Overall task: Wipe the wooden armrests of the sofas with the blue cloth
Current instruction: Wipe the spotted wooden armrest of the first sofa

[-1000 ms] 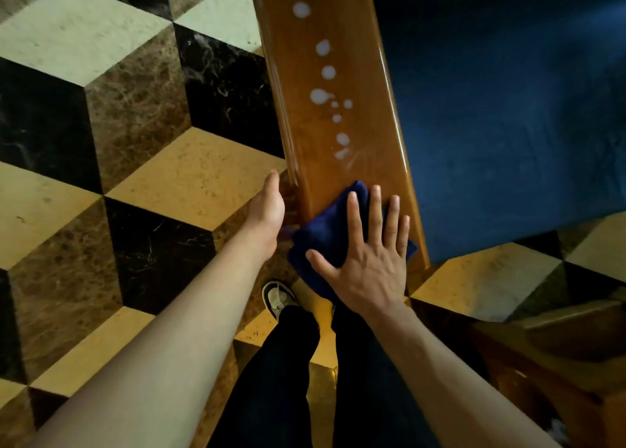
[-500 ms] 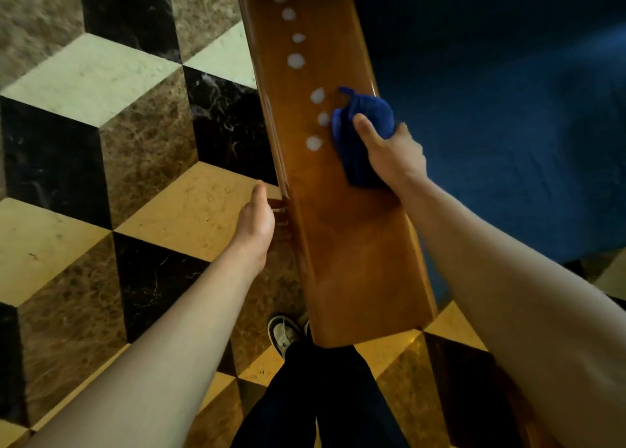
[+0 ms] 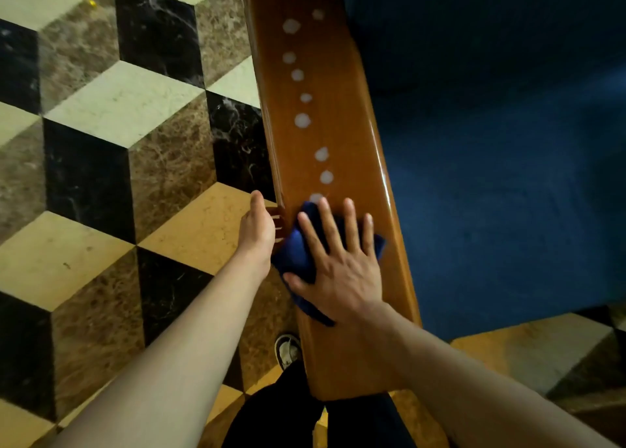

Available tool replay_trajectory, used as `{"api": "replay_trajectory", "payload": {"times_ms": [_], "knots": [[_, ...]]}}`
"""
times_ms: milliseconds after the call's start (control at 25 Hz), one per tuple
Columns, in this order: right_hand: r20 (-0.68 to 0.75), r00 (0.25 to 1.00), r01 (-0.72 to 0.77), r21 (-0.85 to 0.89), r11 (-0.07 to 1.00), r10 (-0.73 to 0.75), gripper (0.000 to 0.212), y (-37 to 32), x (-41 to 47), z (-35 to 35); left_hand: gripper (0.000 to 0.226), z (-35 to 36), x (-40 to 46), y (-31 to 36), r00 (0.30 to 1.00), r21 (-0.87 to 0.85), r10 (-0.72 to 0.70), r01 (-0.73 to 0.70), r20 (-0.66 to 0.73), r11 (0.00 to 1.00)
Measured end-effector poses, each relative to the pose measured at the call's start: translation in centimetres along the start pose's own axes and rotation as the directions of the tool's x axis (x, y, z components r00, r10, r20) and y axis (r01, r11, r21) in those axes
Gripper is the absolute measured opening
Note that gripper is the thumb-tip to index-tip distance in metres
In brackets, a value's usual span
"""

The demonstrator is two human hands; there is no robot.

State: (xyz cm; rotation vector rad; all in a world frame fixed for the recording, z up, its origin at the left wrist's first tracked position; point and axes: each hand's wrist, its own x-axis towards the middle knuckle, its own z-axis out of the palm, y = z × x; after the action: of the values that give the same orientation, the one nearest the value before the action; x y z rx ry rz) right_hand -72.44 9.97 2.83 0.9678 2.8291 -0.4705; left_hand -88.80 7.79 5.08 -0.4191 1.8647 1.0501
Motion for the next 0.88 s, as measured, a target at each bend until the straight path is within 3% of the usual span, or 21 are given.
{"api": "replay_trajectory", "payload": {"times_ms": [120,280,400,480,640,800,880], "knots": [[-0.046,0.992,0.117,-0.059,0.991,-0.12,0.089,-2.0,7.1,-0.4,0.055,-0.2,1.2,1.9,0.999,-0.049,0.011,-0.012,-0.039,0.999],[0.008,0.999,0.044,-0.121,0.992,-0.044,0.078,-4.7,14.0,-1.3,0.07,-0.5,2.4,3.4,0.999,-0.063,0.02,-0.023,-0.043,0.998],[-0.076,0.997,-0.001,-0.048,0.999,-0.002,0.077,-3.9,10.9,-1.0,0.068,-0.1,3.2,4.0,1.0,-0.094,0.018,-0.019,-0.019,0.995],[-0.122,0.978,-0.166,0.019,0.986,0.167,0.092,-2.4,6.2,-0.5,0.065,0.7,3.5,4.1,1.0,-0.087,-0.015,0.016,0.019,0.996],[-0.036,0.844,-0.532,0.07,0.844,0.535,0.13,-0.5,6.1,-2.2,0.071,1.6,4.3,5.0,0.992,0.014,-0.067,0.066,0.109,0.998],[-0.003,0.721,-0.676,0.216,0.704,0.693,0.133,3.4,15.9,-4.7,0.076,1.8,5.8,6.8,0.988,0.033,-0.025,0.02,0.152,0.999],[0.124,0.611,-0.746,0.422,0.515,0.782,0.126,7.4,19.4,-6.2,0.077,1.9,6.7,7.9,0.985,0.044,-0.005,-0.003,0.17,0.999]]}}
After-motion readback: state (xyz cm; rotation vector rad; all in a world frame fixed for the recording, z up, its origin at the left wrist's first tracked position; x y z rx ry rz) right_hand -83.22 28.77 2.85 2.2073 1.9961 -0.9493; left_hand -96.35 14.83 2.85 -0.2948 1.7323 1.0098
